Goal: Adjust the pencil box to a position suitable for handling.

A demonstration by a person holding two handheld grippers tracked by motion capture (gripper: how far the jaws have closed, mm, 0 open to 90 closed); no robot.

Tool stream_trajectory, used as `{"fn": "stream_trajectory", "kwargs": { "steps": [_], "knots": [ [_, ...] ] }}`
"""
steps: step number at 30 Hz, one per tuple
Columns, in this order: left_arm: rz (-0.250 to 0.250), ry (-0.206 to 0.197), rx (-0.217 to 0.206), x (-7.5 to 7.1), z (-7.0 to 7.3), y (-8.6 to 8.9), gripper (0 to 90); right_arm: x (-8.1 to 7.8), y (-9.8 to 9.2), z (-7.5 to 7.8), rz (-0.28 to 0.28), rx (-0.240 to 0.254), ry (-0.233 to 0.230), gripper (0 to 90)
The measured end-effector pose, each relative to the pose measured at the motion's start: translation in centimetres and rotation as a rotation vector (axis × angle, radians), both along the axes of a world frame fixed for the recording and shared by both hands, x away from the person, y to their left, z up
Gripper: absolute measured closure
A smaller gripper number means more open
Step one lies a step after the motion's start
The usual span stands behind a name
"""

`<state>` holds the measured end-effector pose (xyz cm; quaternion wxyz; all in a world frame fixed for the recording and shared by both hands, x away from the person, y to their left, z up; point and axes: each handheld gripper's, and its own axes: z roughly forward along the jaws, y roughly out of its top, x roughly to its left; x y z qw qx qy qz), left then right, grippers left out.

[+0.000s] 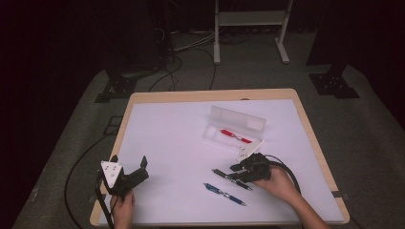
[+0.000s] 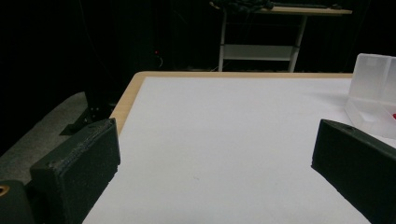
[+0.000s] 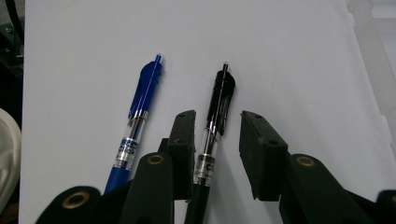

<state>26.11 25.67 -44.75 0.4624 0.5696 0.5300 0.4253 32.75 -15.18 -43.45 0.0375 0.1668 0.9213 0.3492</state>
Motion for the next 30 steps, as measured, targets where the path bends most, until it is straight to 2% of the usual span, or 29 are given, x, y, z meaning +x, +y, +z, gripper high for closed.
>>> {"fn": "stream_trajectory", "kwargs": {
  "steps": [6, 13, 20, 26, 30],
  "knots": [
    [0.0, 0.003, -0.003, 0.0, 0.0, 0.0, 0.4, -0.3, 0.5, -1.0, 0.0, -0.042, 0.009, 65.1],
    [0.002, -0.003, -0.006, 0.0, 0.0, 0.1, 0.3, -0.2, 0.7, -1.6, 0.001, -0.048, 0.025, 66.4],
    [0.004, -0.002, -0.007, 0.0, 0.0, 0.2, 0.3, -0.2, 1.2, -2.4, -0.005, -0.077, 0.05, 71.0],
    [0.003, -0.007, -0.006, -0.1, 0.1, 0.1, 0.3, -0.1, 1.1, -2.5, -0.008, -0.075, 0.025, 77.7],
    [0.003, -0.007, -0.006, -0.1, 0.1, 0.2, 0.3, -0.1, 1.1, -2.5, -0.011, -0.079, 0.021, 78.5]
  ]
}}
